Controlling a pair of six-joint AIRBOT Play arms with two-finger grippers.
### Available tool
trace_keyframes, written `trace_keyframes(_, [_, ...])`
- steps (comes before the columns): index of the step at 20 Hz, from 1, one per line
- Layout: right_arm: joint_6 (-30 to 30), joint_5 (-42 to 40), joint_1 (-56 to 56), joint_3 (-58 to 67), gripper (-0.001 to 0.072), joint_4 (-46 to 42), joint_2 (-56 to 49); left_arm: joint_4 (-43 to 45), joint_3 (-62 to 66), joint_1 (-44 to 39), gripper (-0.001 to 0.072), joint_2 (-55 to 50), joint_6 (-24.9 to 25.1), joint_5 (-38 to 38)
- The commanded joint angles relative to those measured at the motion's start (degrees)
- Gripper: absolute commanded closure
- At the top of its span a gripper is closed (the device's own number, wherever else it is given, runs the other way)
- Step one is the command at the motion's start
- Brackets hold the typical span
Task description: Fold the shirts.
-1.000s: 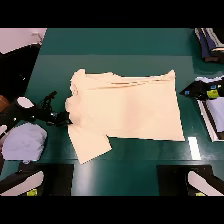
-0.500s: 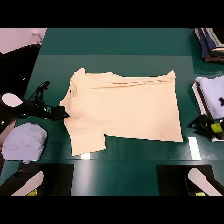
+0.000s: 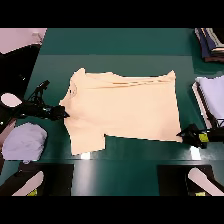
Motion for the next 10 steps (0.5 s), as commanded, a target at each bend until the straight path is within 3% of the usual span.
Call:
trace_keyframes(1, [-0.35, -2.34, 4.74, 0.55, 0.0357, -0.04, -3.76, 0.31, 0.04, 0.02, 0.0684, 0.07, -0.02, -0.24])
trace_keyframes(2, [-0.35, -2.32, 6.12, 1.33, 0.0519, -0.07, -3.89, 1.46, 0.04, 0.02, 0.0684, 0.39, -0.63, -0.48])
trace_keyframes(3, [-0.42, -2.32, 7.37, 2.45, 0.0636, -0.09, -3.52, 3.58, 0.11, 0.04, 0.0684, 1.25, -2.36, -0.44])
trace_keyframes(5, [-1.07, -1.77, 9.44, 5.31, 0.0694, -0.07, -1.22, 8.79, 1.88, 0.04, 0.0684, 4.11, -5.42, -1.01])
trace_keyframes(10, [-0.92, -1.07, 14.19, 22.12, 0.0695, 1.81, 9.44, 11.37, 18.69, 0.02, 0.0683, 11.06, -7.65, -6.82])
